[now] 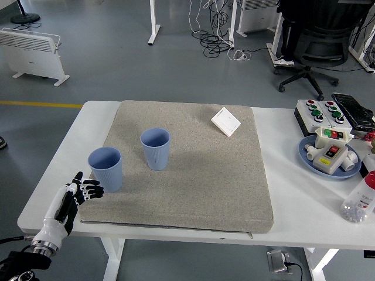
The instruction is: Push cup pick cup insert cup
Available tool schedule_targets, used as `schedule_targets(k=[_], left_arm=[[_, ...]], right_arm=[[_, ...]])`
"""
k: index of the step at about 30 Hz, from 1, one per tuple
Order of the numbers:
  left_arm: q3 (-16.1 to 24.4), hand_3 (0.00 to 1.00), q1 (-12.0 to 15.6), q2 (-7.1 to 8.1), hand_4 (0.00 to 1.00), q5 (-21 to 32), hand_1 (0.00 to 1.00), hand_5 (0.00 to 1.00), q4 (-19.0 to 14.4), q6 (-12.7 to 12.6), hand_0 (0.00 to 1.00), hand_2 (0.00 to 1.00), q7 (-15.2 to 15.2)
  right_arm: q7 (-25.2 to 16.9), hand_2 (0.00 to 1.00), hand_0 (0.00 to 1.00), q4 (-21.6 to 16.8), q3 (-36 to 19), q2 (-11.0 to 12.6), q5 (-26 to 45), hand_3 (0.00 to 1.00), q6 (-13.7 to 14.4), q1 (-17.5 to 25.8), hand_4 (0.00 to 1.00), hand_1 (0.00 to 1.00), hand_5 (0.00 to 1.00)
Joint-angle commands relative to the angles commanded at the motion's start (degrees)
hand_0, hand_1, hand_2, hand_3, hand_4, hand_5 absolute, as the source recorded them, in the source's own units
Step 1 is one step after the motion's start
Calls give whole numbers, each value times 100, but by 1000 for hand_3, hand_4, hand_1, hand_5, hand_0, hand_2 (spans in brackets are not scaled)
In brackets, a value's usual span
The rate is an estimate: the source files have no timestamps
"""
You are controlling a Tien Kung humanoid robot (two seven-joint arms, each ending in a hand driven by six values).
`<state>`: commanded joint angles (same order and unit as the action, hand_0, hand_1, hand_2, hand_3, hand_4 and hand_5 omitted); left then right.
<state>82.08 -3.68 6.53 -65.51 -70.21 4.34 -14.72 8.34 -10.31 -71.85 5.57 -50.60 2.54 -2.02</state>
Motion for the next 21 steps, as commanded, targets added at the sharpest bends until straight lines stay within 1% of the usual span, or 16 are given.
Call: schedule_targets(k=[5, 11, 21], left_arm=[[-99, 472, -73, 79, 580, -40, 530, 998, 135, 0, 624, 493, 8], [-270, 476, -239, 150, 582, -197, 537, 998, 345, 10, 643, 497, 47], [-416, 477, -522, 129, 583, -384, 540, 998, 593, -15, 652, 502, -2]], right_arm=[[3, 629, 752, 0, 1, 0, 2, 560, -1, 1, 70, 625, 444], [8, 629, 751, 0, 4, -1, -1, 560, -2, 1, 71, 625, 444], [15, 626, 751, 0, 2, -5, -14, 560, -1, -4, 70, 625, 442]])
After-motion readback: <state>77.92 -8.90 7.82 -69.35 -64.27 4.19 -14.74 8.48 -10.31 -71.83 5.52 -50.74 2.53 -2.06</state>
